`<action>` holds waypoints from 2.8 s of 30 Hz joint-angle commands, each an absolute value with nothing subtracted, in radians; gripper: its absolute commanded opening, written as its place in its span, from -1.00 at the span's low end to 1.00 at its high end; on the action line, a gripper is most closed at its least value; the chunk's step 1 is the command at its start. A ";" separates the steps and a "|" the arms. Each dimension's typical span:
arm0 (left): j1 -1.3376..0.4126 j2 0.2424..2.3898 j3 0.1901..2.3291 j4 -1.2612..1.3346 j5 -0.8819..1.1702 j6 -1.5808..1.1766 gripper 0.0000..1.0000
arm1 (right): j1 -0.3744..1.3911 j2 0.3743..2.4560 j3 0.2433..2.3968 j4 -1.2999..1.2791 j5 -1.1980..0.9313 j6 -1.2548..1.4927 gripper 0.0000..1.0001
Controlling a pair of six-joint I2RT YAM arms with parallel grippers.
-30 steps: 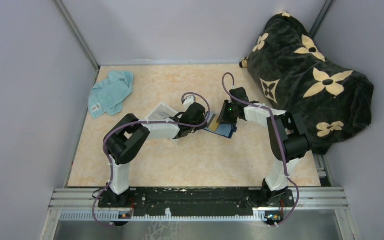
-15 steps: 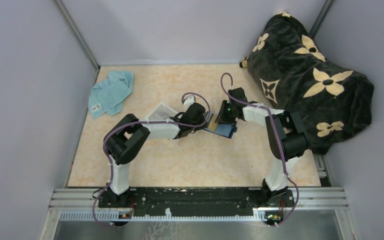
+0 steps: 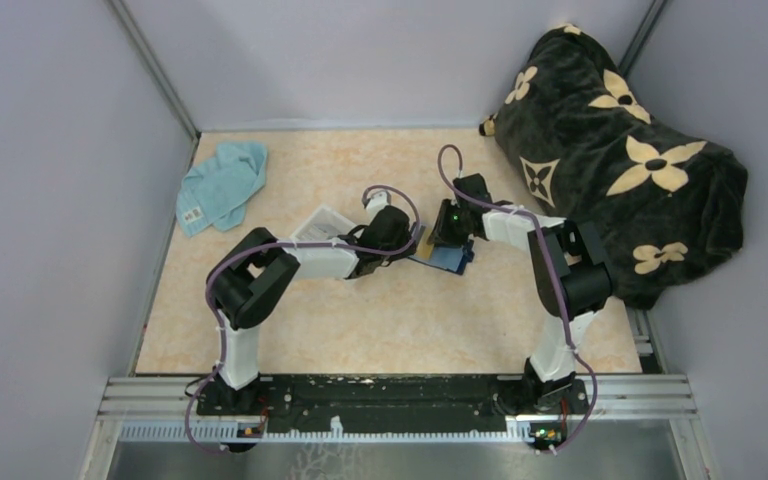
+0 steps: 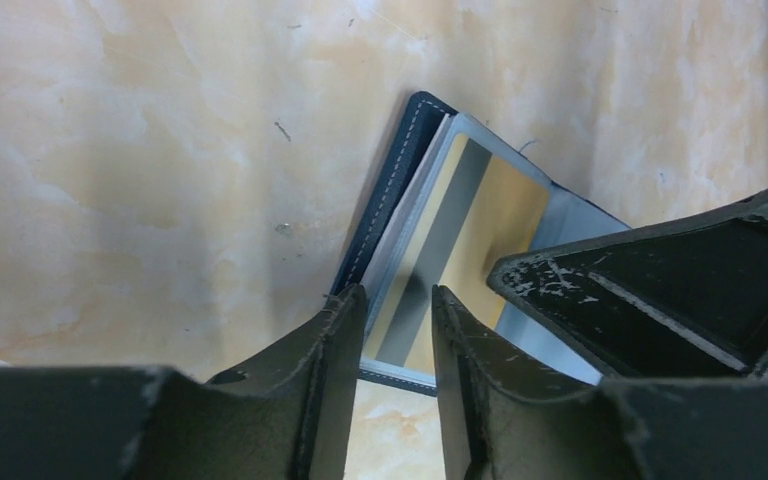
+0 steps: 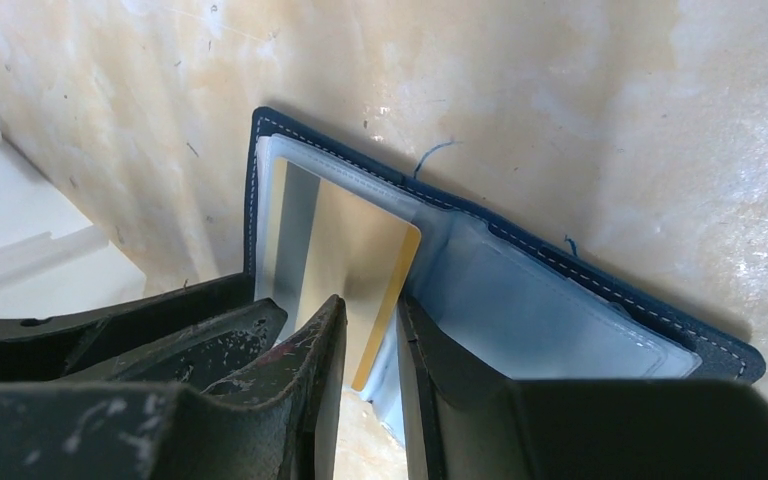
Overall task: Put the credit cards into the card holder
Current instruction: Insert the credit card into the card holder, then pick up the credit card from the storage box.
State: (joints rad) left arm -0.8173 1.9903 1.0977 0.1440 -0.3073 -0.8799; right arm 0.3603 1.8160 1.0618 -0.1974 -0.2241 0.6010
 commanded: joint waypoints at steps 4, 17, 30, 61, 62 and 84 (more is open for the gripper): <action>-0.788 2.052 0.963 -0.308 -0.368 -0.839 0.20 | 0.382 1.749 1.117 -0.237 -0.225 0.517 -0.33; -0.806 1.895 1.062 -0.415 -0.396 -0.814 0.62 | 0.382 1.662 1.158 -0.318 -0.207 0.414 -0.22; -0.889 1.761 1.304 -0.314 -0.339 -0.632 0.67 | 0.383 1.502 1.127 -0.307 -0.178 0.364 -0.24; -0.957 0.957 0.814 -0.515 -1.045 -1.062 0.96 | 0.805 1.986 1.758 -0.362 -0.141 0.272 -0.26; -0.959 0.941 0.807 -0.522 -1.053 -1.075 0.95 | 0.816 2.021 1.806 -0.380 -0.142 0.269 -0.26; -0.940 0.878 0.662 -0.618 -1.063 -1.235 0.81 | 0.878 2.442 2.302 -0.574 -0.121 0.300 -0.18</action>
